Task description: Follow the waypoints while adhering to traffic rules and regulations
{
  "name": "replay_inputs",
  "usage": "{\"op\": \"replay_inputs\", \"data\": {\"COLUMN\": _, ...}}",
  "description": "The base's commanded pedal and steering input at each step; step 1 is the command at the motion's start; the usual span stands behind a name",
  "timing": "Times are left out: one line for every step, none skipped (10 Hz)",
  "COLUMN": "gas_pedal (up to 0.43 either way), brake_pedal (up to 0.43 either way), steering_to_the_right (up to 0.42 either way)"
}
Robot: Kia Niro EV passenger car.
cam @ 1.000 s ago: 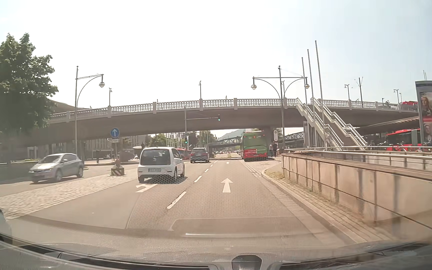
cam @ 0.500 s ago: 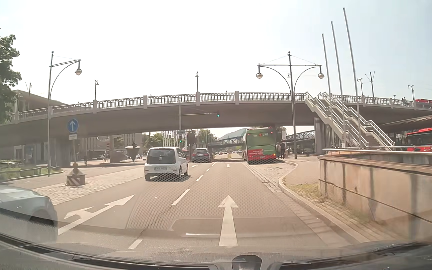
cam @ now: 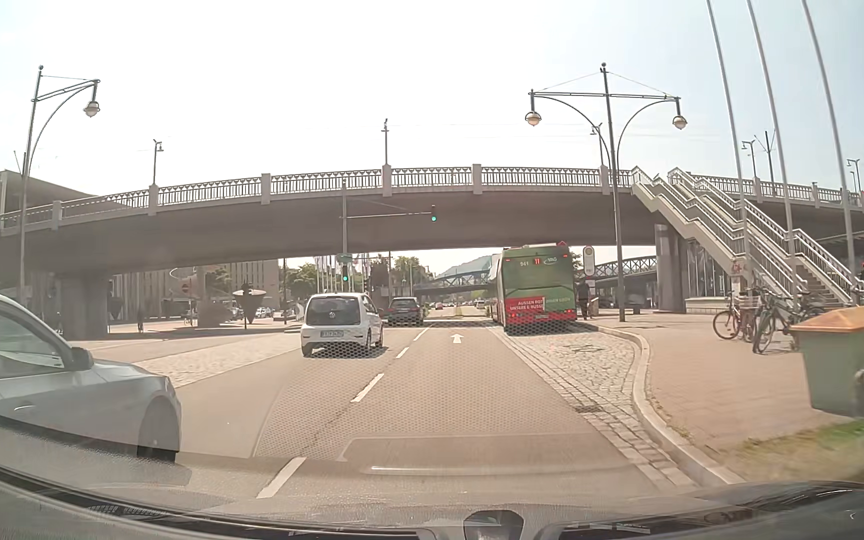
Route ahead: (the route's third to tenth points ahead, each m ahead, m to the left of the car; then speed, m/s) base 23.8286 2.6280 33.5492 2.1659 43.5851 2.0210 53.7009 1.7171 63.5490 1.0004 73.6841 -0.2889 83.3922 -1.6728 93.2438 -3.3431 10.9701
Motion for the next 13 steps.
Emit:
{"op": "replay_inputs", "data": {"gas_pedal": 0.098, "brake_pedal": 0.000, "steering_to_the_right": 0.000}}
{"op": "replay_inputs", "data": {"gas_pedal": 0.098, "brake_pedal": 0.000, "steering_to_the_right": 0.000}}
{"op": "replay_inputs", "data": {"gas_pedal": 0.098, "brake_pedal": 0.000, "steering_to_the_right": 0.000}}
{"op": "replay_inputs", "data": {"gas_pedal": 0.110, "brake_pedal": 0.000, "steering_to_the_right": 0.000}}
{"op": "replay_inputs", "data": {"gas_pedal": 0.118, "brake_pedal": 0.000, "steering_to_the_right": 0.000}}
{"op": "replay_inputs", "data": {"gas_pedal": 0.118, "brake_pedal": 0.000, "steering_to_the_right": 0.000}}
{"op": "replay_inputs", "data": {"gas_pedal": 0.118, "brake_pedal": 0.000, "steering_to_the_right": 0.000}}
{"op": "replay_inputs", "data": {"gas_pedal": 0.118, "brake_pedal": 0.000, "steering_to_the_right": 0.000}}
{"op": "replay_inputs", "data": {"gas_pedal": 0.118, "brake_pedal": 0.000, "steering_to_the_right": 0.000}}
{"op": "replay_inputs", "data": {"gas_pedal": 0.118, "brake_pedal": 0.000, "steering_to_the_right": 0.000}}
{"op": "replay_inputs", "data": {"gas_pedal": 0.118, "brake_pedal": 0.000, "steering_to_the_right": 0.000}}
{"op": "replay_inputs", "data": {"gas_pedal": 0.118, "brake_pedal": 0.000, "steering_to_the_right": 0.000}}
{"op": "replay_inputs", "data": {"gas_pedal": 0.118, "brake_pedal": 0.000, "steering_to_the_right": 0.000}}
